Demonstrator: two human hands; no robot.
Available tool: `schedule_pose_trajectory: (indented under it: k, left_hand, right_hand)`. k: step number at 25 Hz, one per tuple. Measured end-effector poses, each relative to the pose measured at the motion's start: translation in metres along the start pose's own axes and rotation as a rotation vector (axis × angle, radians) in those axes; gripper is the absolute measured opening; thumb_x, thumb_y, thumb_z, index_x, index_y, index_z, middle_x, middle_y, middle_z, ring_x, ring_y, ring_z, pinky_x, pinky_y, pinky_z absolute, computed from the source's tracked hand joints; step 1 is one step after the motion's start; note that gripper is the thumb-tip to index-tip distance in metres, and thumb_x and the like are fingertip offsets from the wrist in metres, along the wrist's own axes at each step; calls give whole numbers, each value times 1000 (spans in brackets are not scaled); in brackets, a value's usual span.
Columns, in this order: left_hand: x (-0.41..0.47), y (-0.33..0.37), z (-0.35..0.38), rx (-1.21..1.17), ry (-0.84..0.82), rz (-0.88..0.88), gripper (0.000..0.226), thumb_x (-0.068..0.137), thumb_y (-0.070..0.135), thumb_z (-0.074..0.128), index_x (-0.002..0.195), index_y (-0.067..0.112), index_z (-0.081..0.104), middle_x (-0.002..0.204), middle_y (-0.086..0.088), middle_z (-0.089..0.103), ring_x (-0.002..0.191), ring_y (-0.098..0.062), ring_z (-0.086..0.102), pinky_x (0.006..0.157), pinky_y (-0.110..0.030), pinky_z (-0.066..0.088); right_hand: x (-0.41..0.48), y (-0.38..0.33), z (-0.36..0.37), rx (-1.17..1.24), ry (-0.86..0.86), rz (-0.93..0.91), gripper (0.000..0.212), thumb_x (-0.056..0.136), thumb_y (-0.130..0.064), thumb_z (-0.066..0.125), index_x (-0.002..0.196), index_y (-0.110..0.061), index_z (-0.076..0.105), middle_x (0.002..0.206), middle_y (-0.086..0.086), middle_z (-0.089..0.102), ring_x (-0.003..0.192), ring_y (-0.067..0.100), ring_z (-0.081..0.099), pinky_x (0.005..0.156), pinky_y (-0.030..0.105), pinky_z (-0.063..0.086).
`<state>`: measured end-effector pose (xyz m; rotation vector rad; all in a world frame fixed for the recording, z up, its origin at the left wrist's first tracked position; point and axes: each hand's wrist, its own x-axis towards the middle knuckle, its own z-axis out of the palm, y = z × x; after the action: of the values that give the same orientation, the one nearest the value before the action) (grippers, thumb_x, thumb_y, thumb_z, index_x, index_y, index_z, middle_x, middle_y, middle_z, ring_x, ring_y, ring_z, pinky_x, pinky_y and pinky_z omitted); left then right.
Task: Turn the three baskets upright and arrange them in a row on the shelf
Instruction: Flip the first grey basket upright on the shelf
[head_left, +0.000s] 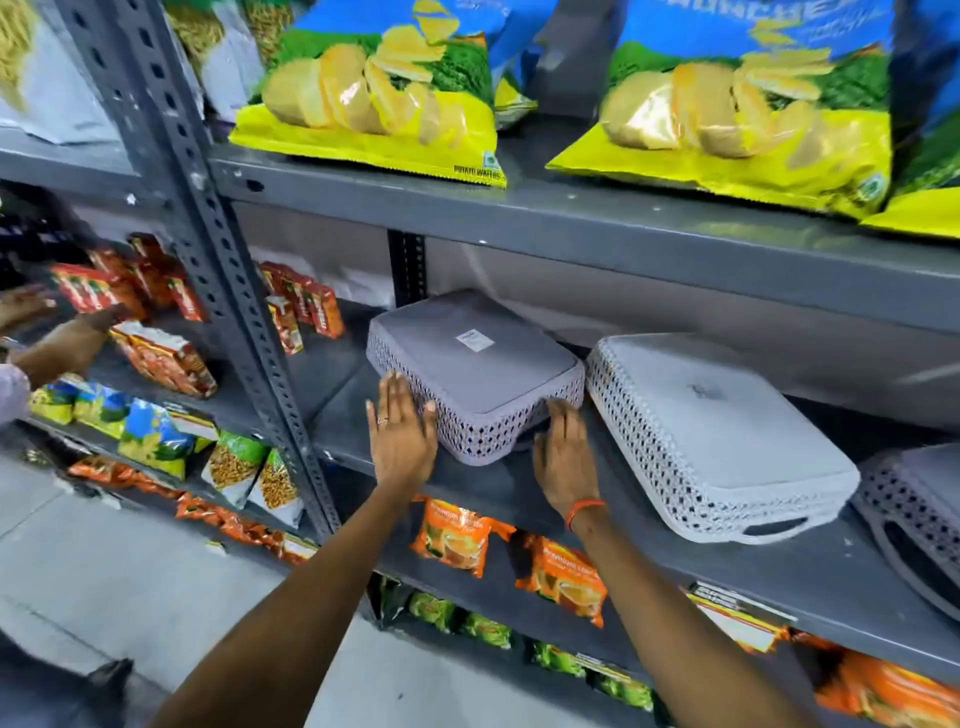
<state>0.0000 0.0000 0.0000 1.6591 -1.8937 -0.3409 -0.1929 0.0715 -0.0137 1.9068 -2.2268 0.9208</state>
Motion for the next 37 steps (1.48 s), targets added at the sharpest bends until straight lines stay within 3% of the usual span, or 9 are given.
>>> schedule_pose_trajectory:
  k: [4,8,13,17,21,24,27,33,37]
  left_hand:
    - [9,1,7,-532,-174,-386,43,97,36,35,124,4,43,129,-26,53,121,-44,48,104,-50,38]
    - [17,18,-2,-1095,-115,-630,9,95,13,44,91,10,52,102,-16,59,77,-18,61,69,-27,54]
    - [0,55,-25,-1309,-9,-453,10,91,9,56,83,12,51,81,-7,62,65,-10,64,67,-21,58]
    - [-13,79,-42,-1094,55,0,12,94,14,51,106,11,47,91,-4,65,80,-12,65,75,-17,54]
    - [-7,63,-40,-407,-7,291,41,94,22,52,132,14,39,129,-2,59,106,-21,62,88,-31,51]
    - [6,33,-25,200,-239,297,57,94,28,49,144,15,24,153,-6,31,139,-25,33,117,-42,24]
    - [12,8,-13,420,-473,338,60,94,38,45,145,18,20,157,-1,20,146,-20,13,123,-45,4]
    - [15,-10,-1,443,-627,318,46,96,45,34,140,29,34,154,8,31,142,-14,26,121,-47,12]
    - [22,-12,-2,395,-506,315,37,98,37,33,134,32,43,145,1,47,133,-23,43,113,-40,27]
  right_hand:
    - [0,9,9,75,-129,66,40,79,3,55,118,3,50,136,21,42,122,38,46,94,45,52]
    - [3,19,11,46,-155,8,39,80,-7,63,116,0,52,145,22,32,130,38,39,95,44,52]
    - [12,22,-6,187,28,122,29,89,-15,59,113,-1,53,130,22,52,110,38,58,84,45,53]
    - [10,16,-28,230,239,137,34,95,-41,37,111,-12,46,77,28,69,60,41,66,50,47,55]
    - [25,23,-51,216,382,126,42,92,-41,28,103,-9,53,55,27,64,43,38,61,41,39,49]
    - [40,29,-67,153,364,166,50,88,-37,26,102,-2,58,65,31,67,55,47,63,48,44,50]
    - [55,31,-77,62,244,231,34,90,-23,35,107,-5,58,80,33,69,71,52,63,61,47,51]
    - [91,29,-71,93,15,311,43,95,-8,37,138,-10,35,114,33,61,99,50,58,80,49,49]
    - [86,27,-41,-21,-179,285,61,88,12,36,143,4,12,141,32,34,122,45,44,101,45,38]
